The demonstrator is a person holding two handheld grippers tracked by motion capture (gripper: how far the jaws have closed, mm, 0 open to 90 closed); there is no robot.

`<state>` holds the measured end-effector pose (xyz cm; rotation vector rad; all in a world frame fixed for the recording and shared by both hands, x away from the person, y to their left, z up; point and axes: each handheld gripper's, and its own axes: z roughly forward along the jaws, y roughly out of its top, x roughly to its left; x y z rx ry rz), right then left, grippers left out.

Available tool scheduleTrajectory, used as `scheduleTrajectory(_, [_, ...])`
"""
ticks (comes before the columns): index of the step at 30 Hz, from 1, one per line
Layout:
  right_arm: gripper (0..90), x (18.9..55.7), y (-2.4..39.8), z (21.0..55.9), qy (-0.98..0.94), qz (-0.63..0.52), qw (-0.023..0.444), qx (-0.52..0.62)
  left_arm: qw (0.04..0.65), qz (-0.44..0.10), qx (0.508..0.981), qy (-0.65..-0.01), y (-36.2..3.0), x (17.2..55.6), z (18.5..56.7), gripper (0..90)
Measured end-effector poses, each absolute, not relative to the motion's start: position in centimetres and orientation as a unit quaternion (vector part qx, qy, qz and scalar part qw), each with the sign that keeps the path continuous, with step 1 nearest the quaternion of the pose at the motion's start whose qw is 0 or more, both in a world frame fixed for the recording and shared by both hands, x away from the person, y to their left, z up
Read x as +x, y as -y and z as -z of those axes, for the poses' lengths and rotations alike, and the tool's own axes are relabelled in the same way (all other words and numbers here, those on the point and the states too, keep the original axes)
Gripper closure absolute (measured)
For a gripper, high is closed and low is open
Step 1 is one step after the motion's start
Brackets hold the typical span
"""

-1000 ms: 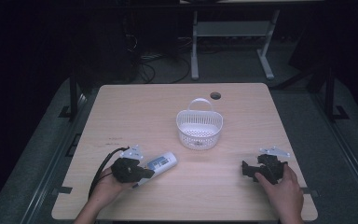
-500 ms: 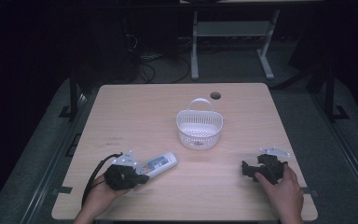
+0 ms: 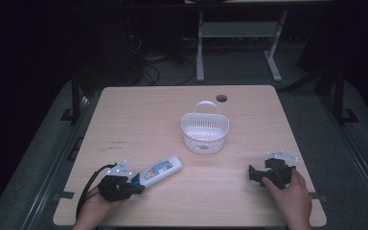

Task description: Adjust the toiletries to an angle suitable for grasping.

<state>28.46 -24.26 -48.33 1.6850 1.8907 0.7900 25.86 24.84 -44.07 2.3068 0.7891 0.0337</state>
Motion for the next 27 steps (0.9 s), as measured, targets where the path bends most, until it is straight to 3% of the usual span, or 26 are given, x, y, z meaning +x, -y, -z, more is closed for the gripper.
scheduleTrajectory(27, [0.0,28.5,24.3,48.3,-0.692,-0.289,0.242,0.616,0.342,-0.058,0.871,-0.348,-26.6,31.6,43.8,90.0])
